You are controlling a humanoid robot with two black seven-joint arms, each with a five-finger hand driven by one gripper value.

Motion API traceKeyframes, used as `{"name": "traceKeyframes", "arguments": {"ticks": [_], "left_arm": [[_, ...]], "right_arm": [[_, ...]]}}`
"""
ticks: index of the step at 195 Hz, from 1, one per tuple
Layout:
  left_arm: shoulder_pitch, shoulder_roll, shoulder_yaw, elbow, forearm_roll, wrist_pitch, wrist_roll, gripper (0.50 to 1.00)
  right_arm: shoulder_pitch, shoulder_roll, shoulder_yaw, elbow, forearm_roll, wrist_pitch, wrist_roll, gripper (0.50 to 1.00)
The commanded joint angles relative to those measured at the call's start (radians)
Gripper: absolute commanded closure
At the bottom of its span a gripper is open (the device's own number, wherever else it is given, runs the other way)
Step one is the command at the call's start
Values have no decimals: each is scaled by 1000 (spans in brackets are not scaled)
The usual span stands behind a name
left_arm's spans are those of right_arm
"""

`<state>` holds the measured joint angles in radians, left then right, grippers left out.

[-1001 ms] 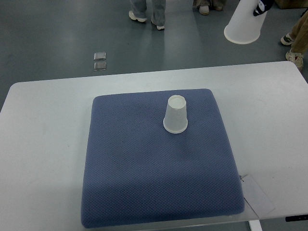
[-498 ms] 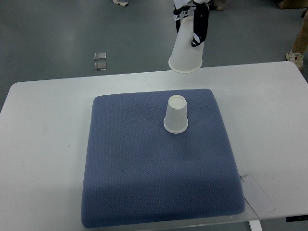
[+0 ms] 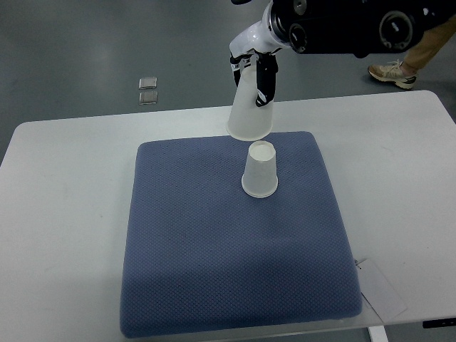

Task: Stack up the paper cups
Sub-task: 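Carry the cup over the upside-down cup on the pad and lower it, then press the held cup down onto the cup on the pad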

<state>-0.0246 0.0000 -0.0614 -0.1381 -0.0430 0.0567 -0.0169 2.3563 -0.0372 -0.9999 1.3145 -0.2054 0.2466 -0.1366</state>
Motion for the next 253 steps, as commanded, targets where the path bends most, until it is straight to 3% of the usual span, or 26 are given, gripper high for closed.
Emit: {"name": "traceKeyframes", "arguments": {"ticks": [1,253], "left_arm": [[0,0,0,0,0,0,0,500],[0,0,0,0,0,0,0,500]], "right_arm": [[-9,2,0,0,1,-6,0,859],[-91,28,-17,14,35,-64,0,857]]}}
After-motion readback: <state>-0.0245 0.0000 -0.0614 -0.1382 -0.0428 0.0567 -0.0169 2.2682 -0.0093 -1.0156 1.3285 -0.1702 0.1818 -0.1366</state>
